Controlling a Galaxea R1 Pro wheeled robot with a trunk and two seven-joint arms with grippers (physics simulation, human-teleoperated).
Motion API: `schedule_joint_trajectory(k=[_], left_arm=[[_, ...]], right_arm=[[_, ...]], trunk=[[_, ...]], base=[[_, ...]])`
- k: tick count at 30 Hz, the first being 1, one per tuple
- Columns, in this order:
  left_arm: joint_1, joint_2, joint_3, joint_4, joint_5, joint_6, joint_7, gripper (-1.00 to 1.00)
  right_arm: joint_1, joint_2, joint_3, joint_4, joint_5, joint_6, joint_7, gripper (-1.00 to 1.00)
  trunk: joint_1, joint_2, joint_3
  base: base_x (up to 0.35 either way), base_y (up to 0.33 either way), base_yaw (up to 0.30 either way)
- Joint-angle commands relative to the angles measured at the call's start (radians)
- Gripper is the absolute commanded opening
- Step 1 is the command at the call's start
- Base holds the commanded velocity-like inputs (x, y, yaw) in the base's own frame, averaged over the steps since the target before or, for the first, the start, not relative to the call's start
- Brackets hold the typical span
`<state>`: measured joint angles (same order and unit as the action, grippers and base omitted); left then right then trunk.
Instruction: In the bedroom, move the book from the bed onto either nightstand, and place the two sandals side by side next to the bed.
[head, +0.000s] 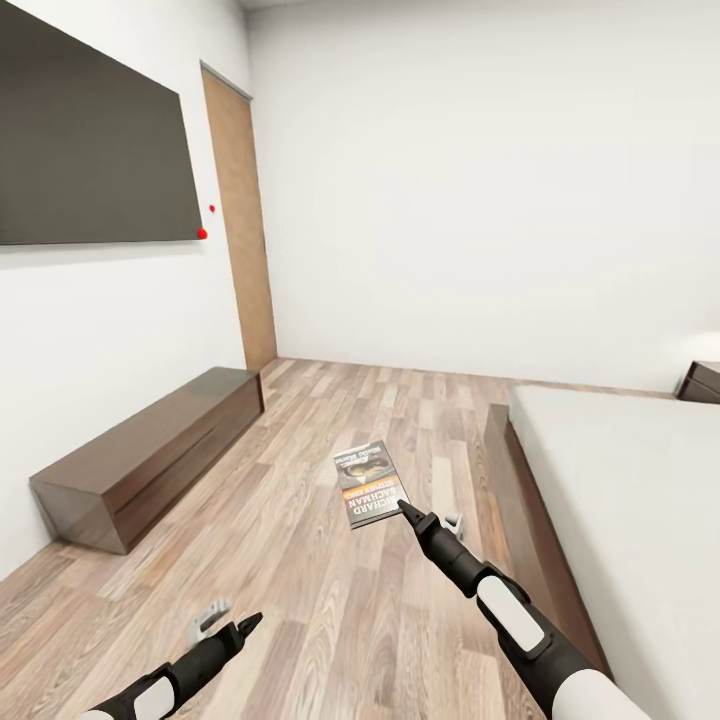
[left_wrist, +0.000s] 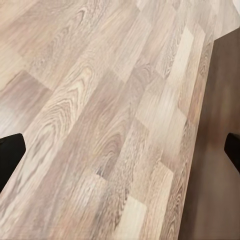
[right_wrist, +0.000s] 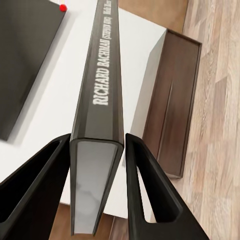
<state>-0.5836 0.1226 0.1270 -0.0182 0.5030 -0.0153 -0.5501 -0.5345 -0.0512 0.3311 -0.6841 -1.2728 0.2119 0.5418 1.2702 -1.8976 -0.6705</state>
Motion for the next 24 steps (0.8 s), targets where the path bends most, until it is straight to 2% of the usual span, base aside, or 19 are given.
schedule_joint_trajectory(k=[1, 10, 24], left_arm=[[-0.001, 0.0, 0.008, 0.001, -0.006, -0.002, -0.004, 1.0], [-0.001, 0.0, 0.009, 0.001, -0.006, -0.002, -0.004, 1.0], [-0.001, 0.002, 0.011, 0.001, -0.004, -0.002, -0.005, 1.0]], right_arm=[[-0.001, -0.001, 0.003, 0.0, -0.011, 0.004, 0.001, -1.0], [-0.001, -0.001, 0.003, 0.0, -0.011, 0.004, 0.001, -1.0], [-0.001, -0.001, 0.003, 0.0, -0.011, 0.004, 0.001, -1.0]], trunk=[[0.0, 0.0, -0.001], [0.0, 0.0, -0.001], [0.0, 0.0, -0.001]], base=[[0.159, 0.0, 0.0], [0.159, 0.0, -0.041], [0.161, 0.0, -0.167]])
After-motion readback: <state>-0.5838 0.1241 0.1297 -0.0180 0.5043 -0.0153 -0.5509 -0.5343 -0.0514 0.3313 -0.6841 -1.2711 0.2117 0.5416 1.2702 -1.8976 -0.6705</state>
